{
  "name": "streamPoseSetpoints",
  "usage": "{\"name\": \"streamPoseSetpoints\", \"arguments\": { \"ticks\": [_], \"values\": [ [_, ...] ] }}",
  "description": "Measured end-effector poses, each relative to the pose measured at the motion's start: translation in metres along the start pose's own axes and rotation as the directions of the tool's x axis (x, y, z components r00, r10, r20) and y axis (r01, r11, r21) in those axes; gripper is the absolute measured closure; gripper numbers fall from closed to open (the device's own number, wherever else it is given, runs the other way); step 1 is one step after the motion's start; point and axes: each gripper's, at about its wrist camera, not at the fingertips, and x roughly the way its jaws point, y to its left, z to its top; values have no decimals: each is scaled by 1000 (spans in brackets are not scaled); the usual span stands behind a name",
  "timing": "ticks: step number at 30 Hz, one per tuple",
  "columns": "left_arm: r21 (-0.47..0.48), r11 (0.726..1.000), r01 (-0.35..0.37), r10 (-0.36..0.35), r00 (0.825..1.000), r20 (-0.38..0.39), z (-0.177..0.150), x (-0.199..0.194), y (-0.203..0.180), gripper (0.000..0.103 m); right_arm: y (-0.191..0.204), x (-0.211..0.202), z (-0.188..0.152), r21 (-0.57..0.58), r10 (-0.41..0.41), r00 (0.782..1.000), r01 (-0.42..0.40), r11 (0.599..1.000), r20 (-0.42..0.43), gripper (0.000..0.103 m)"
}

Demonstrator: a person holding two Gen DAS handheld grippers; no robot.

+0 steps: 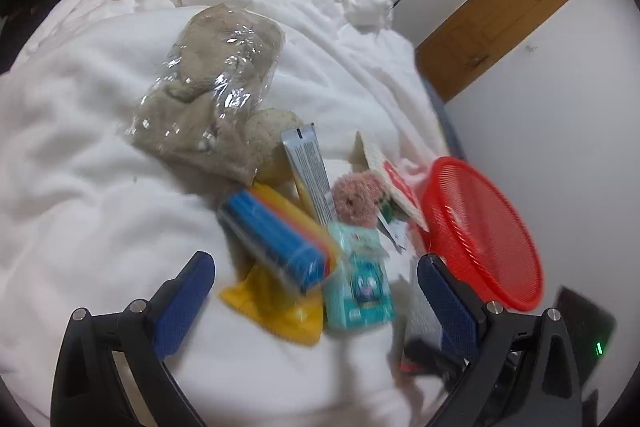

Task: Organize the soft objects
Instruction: 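Grasp the white glue box with the right gripper while the left grasps the straw tube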

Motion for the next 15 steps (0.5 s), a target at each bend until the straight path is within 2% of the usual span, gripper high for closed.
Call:
{"name": "streamPoseSetpoints", "arguments": {
  "ticks": [4, 6, 7, 8, 9, 15],
  "values": [
    [11, 997, -77, 78, 996, -49, 14, 24, -11, 5, -1, -1, 0, 0, 2, 1000, -2, 1000, 4, 69],
    [15, 993, -121, 122, 992, -37, 14, 29, -11, 23, -2, -1, 0, 1, 3, 1000, -3, 1000, 4, 69],
    [18, 991, -131, 132, 991, -30, 11, 30, -11, 25, -2, -2, 0, 0, 4, 1000, -4, 1000, 6, 69],
    [22, 991, -131, 131, 991, -22, 8, 28, -9, 31, -2, -2, -1, 0, 3, 1000, -3, 1000, 5, 69],
    [24, 990, -139, 139, 990, -10, 5, 26, -6, 42, -2, -2, -1, 0, 3, 1000, -3, 1000, 5, 69],
    [3, 998, -62, 62, 998, 11, -11, 5, 18, 67, -2, -1, 0, -2, 5, 1000, -5, 1000, 6, 69]
  ]
}}
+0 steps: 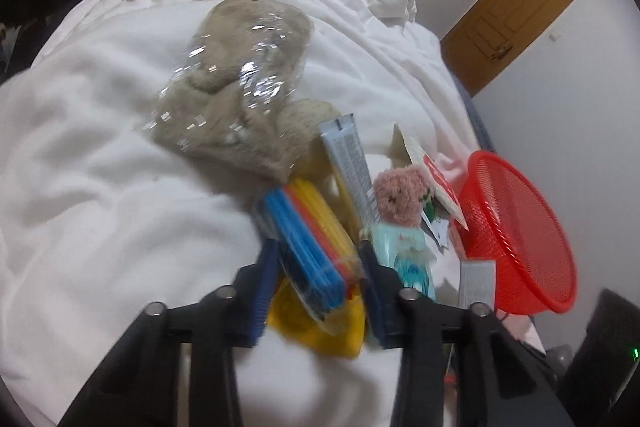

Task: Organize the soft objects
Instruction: 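Grasp the white glue box with the right gripper while the left grasps the straw tube, then carry both items over the basket and open both grippers to drop them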

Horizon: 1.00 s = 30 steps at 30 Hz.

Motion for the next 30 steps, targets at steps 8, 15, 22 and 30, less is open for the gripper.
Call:
{"name": "streamPoseSetpoints", "arguments": {
  "ticks": [8, 15, 22, 30],
  "values": [
    [-14, 1000, -8, 8, 1000, -3, -8, 1, 14, 56, 0, -1, -1, -5, -6, 1000, 6, 1000, 4, 69],
    [-11, 1000, 1, -1, 1000, 10, -12, 7, 18, 75, 0, -1, -2, -8, -8, 1000, 8, 1000, 1, 69],
    [81, 996, 43, -55, 985, 161, -21, -29, -5, 77, 4, -13, -1, -29, -16, 998, 18, 999, 57, 69],
    [172, 981, 94, -122, 979, 160, -31, -42, -25, 77, 11, -32, -1, -63, -10, 991, 19, 998, 132, 70]
  ]
}}
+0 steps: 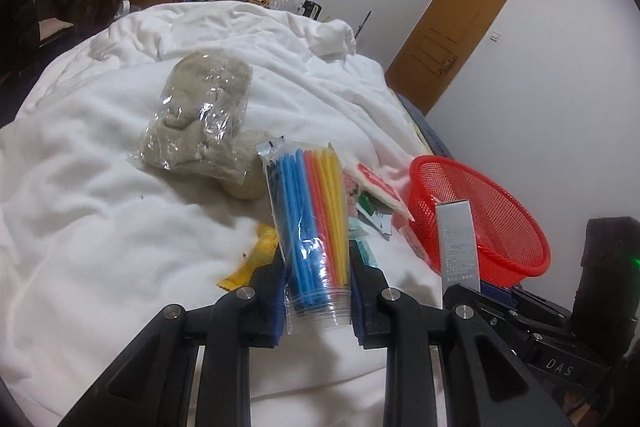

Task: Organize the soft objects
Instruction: 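Carry both items over the basket and open both grippers to drop them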

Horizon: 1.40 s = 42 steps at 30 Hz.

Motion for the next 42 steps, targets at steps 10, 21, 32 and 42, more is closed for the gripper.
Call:
{"name": "streamPoseSetpoints", "arguments": {
  "ticks": [10, 21, 32, 42],
  "values": [
    [12, 992, 124, -122, 990, -72, 23, 8, -27, 77, -11, -29, 13, 14, 12, 998, -13, 1000, 62, 70],
    [186, 958, 220, -178, 960, -216, 47, 60, -149, 77, -103, -100, 34, 90, -165, 972, 152, 984, 166, 70],
    [245, 946, 213, -143, 951, -273, 20, 106, -189, 77, -170, -81, 30, 208, -262, 962, 242, 948, 75, 70],
    [337, 920, 198, -85, 943, -323, 9, 154, -240, 77, -170, -67, 4, 92, -345, 938, 346, 934, -32, 70]
  ]
}}
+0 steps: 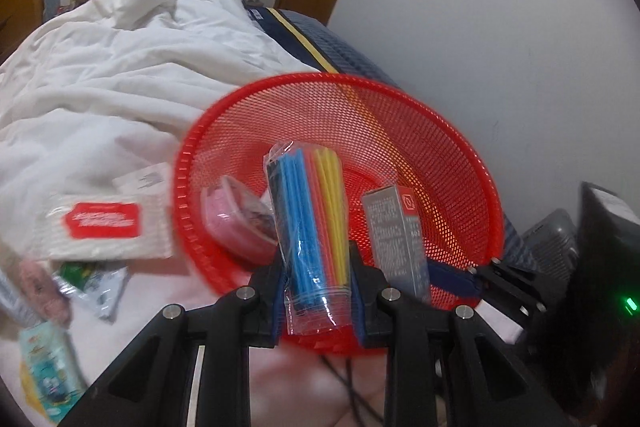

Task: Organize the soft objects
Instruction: 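Carry both items over the basket and open both grippers to drop them, then grasp the teal packet with the right gripper while the left approaches the yellow cracker packet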

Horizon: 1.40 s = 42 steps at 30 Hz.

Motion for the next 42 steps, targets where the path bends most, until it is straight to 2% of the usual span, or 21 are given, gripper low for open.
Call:
{"name": "streamPoseSetpoints", "arguments": {
  "ticks": [5, 7, 11, 15, 17, 19, 21, 23, 27, 31, 34, 38, 42],
  "values": [
    [-9, 1000, 25, -25, 999, -36, -5, 34, -7, 77, -7, -1, -9, -24, -22, 1000, 22, 999, -15, 70],
    [6, 1000, 2, -1, 998, -59, -11, 45, -7, 77, -10, 3, -13, -38, -42, 999, 41, 998, -23, 70],
    [11, 1000, -8, 9, 998, -67, -20, 51, -4, 77, -8, 17, -19, -44, -28, 996, 25, 999, -79, 70],
    [1, 1000, -21, 21, 997, -74, -21, 52, -1, 73, -3, 23, -22, -61, -55, 995, 50, 997, -78, 70],
    [0, 1000, -3, 3, 998, -67, -21, 50, 1, 71, -2, 21, -21, -61, -60, 995, 56, 997, -73, 70],
    [-6, 1000, 14, -14, 998, -58, -21, 49, 0, 63, -4, 20, -21, -54, -61, 996, 58, 997, -66, 70],
    [-22, 1000, 22, -23, 998, -53, -21, 46, 1, 41, -5, 19, -20, -49, -60, 996, 57, 997, -67, 69],
    [-48, 998, 46, -47, 998, -30, -20, 43, 5, 30, -5, 17, -20, -51, -63, 996, 60, 997, -65, 68],
    [-93, 991, 101, -103, 995, -18, -17, 39, 12, 28, -4, 16, -17, -47, -54, 997, 51, 998, -56, 65],
    [-152, 974, 167, -171, 985, -11, -18, 26, 23, 24, -2, 13, -17, -38, -30, 999, 28, 999, -43, 54],
    [-186, 969, 161, -158, 987, 31, -19, 7, 33, 23, 0, 5, -14, -24, -1, 1000, 1, 1000, -3, 42],
    [-219, 956, 198, -175, 977, 118, -27, -32, 51, 14, 9, -13, -10, -12, 55, 995, -54, 998, 79, 39],
    [-223, 948, 226, -187, 965, 184, -32, -81, 74, 14, 20, -30, -7, 5, 144, 982, -146, 989, 126, 38]
  ]
}}
